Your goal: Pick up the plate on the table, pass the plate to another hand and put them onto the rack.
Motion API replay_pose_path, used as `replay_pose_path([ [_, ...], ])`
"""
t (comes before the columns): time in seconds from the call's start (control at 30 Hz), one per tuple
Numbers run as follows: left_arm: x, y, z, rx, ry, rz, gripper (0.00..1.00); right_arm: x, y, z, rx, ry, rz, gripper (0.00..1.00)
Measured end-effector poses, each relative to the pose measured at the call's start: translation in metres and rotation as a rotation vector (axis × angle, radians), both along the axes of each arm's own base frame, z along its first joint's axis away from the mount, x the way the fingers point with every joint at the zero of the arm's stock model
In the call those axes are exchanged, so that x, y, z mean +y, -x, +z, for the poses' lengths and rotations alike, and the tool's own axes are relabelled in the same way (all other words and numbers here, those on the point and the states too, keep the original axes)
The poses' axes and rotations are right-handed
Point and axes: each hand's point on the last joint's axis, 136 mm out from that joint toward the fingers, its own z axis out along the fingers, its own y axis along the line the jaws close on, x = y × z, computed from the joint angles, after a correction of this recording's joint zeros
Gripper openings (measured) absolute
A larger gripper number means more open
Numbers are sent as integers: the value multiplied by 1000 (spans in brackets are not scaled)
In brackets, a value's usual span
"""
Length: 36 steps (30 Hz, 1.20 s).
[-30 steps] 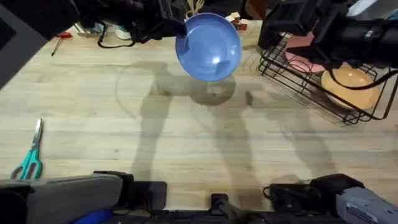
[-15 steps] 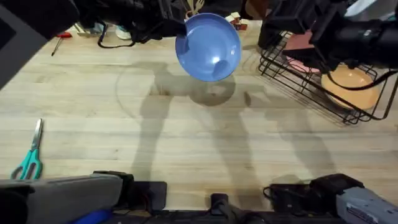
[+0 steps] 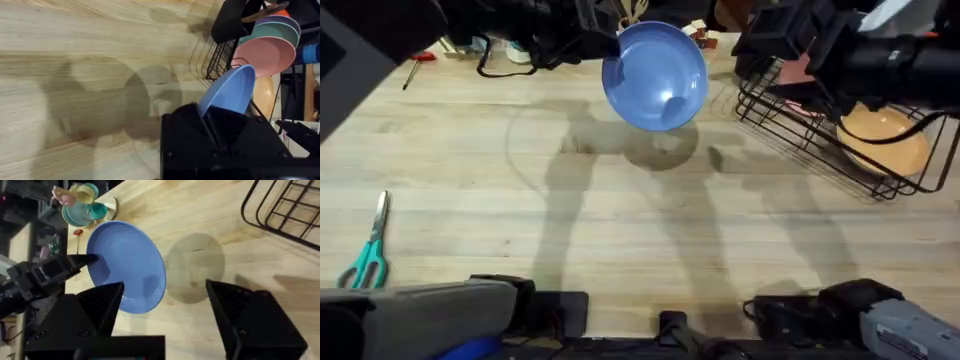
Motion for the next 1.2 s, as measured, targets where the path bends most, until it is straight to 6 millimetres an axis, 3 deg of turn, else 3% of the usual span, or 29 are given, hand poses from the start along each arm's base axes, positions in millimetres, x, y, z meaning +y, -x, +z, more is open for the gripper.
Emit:
replay_pose_path([
  [0.37, 0, 0, 0, 0, 0, 0, 40, 30, 0, -28, 32, 97, 152, 996],
  [0.57, 0, 0, 0, 0, 0, 0, 40, 38, -9, -47, 66, 121, 180, 996],
  [0.77, 0, 0, 0, 0, 0, 0, 43, 48, -19, -53, 52, 122, 200, 996],
  [1.2, 0, 0, 0, 0, 0, 0, 41, 52, -27, -71, 91, 131, 205, 995],
])
